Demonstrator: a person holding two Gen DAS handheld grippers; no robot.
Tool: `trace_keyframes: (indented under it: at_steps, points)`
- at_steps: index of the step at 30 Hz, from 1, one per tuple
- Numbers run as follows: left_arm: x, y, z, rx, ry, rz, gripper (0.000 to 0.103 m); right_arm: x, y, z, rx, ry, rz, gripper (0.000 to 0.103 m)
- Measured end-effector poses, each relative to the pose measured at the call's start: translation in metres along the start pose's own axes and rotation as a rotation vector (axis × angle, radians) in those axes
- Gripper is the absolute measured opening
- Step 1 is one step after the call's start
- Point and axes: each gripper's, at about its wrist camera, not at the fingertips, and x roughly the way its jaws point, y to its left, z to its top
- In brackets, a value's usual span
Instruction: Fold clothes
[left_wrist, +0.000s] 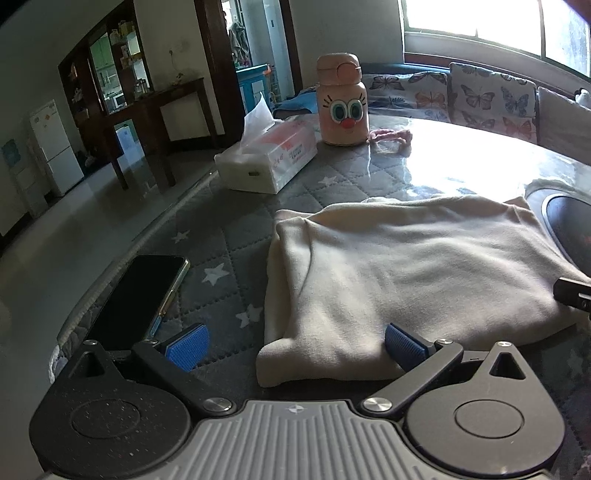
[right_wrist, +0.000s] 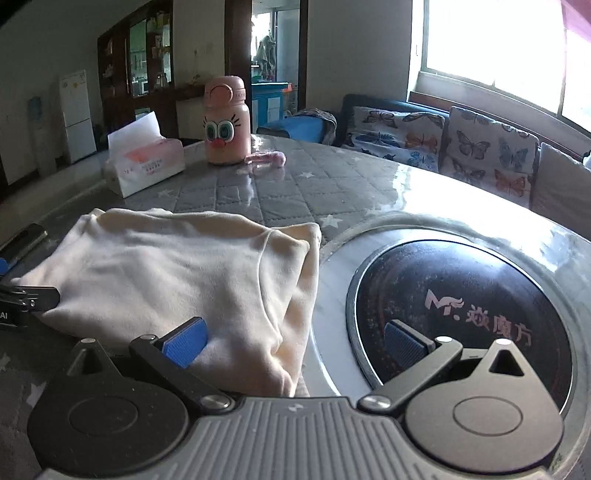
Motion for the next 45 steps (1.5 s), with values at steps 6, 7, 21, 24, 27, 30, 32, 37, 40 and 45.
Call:
trace_keyframes:
  at_steps: [6, 7, 21, 24, 27, 30, 32, 37, 40, 45]
  points:
    - [-0.002, 0.001, -0.001, -0.004, -0.003, -0.015, 0.103, -0.001, -0.005, -0.003, 0.035, 0.005, 0.011, 0.103]
    - [-0.002, 0.001, -0.002, -0.009, -0.002, -0.018, 0.103, 0.000, -0.006, -0.005, 0.043, 0.014, 0.016, 0.103]
    - [-0.026, -0.004, -0.012, -0.017, -0.016, -0.070, 0.103, -0.024, 0.001, -0.014, 0.039, 0.011, 0.054, 0.103]
    - [-0.032, -0.007, -0.016, -0.012, -0.013, -0.070, 0.103, -0.029, 0.007, -0.017, 0.023, 0.014, 0.069, 0.103]
    - [-0.039, -0.011, -0.019, -0.009, -0.011, -0.070, 0.103, -0.035, 0.011, -0.020, 0.009, 0.019, 0.082, 0.103]
    - [-0.045, -0.014, -0.023, -0.010, -0.009, -0.073, 0.103, -0.039, 0.013, -0.024, 0.004, 0.031, 0.092, 0.103]
    - [-0.049, -0.017, -0.025, -0.008, -0.009, -0.077, 0.103, -0.041, 0.014, -0.027, 0.003, 0.040, 0.096, 0.103]
    - [-0.055, -0.023, -0.031, -0.002, -0.004, -0.082, 0.103, -0.048, 0.016, -0.035, -0.004, 0.050, 0.098, 0.103]
    - [-0.059, -0.026, -0.033, -0.003, -0.006, -0.083, 0.103, -0.053, 0.017, -0.040, -0.010, 0.054, 0.099, 0.103]
    - [-0.066, -0.029, -0.037, -0.007, -0.013, -0.084, 0.103, -0.062, 0.021, -0.046, -0.025, 0.049, 0.102, 0.103]
